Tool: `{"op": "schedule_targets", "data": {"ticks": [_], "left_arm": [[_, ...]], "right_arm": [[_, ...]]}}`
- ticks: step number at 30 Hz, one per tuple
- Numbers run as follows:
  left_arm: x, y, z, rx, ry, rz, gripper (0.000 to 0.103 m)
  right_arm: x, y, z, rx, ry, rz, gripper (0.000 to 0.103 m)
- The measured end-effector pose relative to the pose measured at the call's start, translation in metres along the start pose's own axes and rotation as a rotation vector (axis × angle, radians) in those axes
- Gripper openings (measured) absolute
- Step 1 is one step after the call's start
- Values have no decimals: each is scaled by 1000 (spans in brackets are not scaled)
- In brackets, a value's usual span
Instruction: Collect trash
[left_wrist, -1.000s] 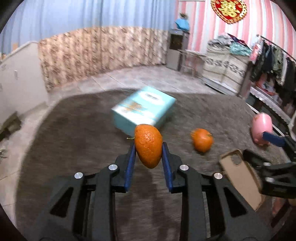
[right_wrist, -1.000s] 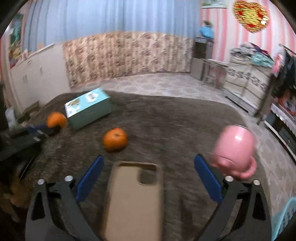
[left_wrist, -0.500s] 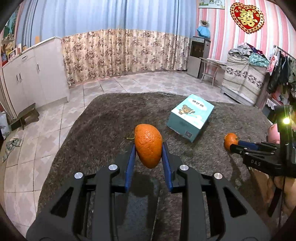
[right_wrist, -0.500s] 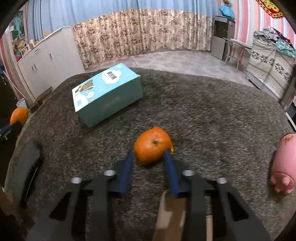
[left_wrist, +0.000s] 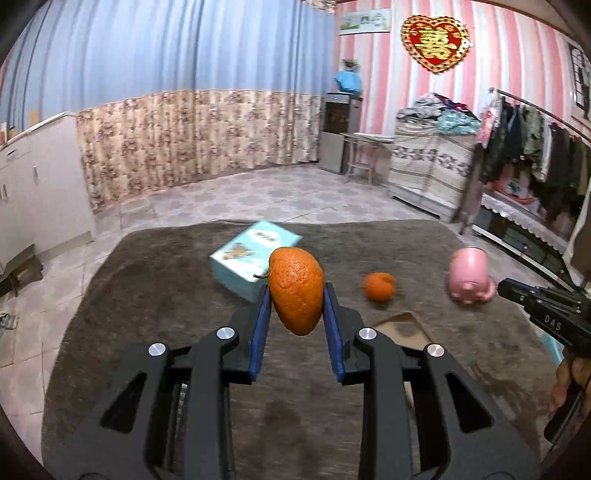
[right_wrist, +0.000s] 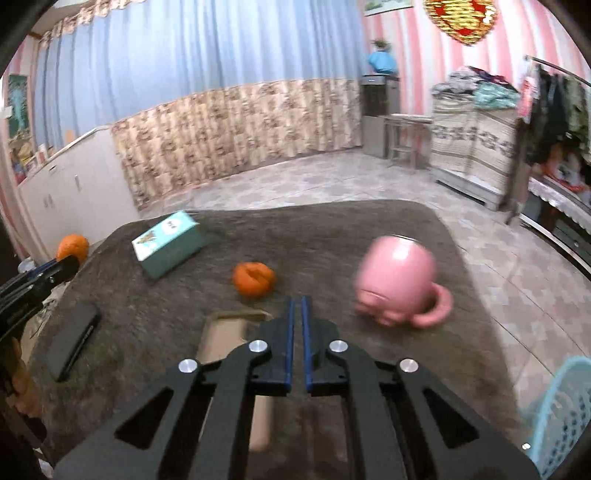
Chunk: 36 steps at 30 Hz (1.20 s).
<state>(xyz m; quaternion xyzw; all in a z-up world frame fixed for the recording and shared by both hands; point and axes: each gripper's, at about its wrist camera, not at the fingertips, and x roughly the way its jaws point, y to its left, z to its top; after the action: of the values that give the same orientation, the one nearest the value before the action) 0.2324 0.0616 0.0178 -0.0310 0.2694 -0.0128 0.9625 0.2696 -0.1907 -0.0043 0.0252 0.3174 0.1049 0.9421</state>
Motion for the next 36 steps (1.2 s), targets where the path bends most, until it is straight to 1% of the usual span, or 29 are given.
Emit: {"op": "schedule_targets", "data": {"ticks": [3,6,8,9,10,12,15,18,19,22,23,25,26,28,30,31,36], "left_arm": [[0,-11,-4,2,18,-17,27],[3,-9,-10,10,25,8,27],[5,-2,-12,14,26,28,27],[7,6,-12,10,24,45,27],[9,12,-11,3,25,60,27],[18,34,-8,-22,29,94,27],[29,62,-3,-37,31,143,27],[38,91,2,-50,26,186,27],[40,100,4,-55,25,196,27],[47,119,8,-76,23,219,27],[49,123,9,-82,24,222,27],[52,126,9,-98,23,222,27],[53,127,10,-101,23,220,27],[52,118,9,-101,17,209,27],[50,108,11,-85,6,199,27],[48,103,12,-75,0,191,27],[35,65,19,-35,-26,132,27]], "right_arm": [[4,-10,-2,7,14,-19,5],[15,-4,-3,8,27,-11,7],[27,5,0,-11,34,-9,24],[37,16,1,-24,33,-3,49],[45,25,3,-38,24,2,63],[62,41,6,-69,35,16,63],[100,71,12,-119,81,46,63],[130,88,19,-122,125,69,63],[141,94,20,-132,150,72,63],[163,106,23,-178,195,44,62],[173,110,23,-185,225,41,60],[179,113,23,-194,240,31,41],[178,113,23,-196,232,28,37],[166,109,25,-180,197,41,17],[145,99,31,-151,139,45,15],[131,93,34,-138,105,48,11],[74,63,41,-105,14,35,5]]}}
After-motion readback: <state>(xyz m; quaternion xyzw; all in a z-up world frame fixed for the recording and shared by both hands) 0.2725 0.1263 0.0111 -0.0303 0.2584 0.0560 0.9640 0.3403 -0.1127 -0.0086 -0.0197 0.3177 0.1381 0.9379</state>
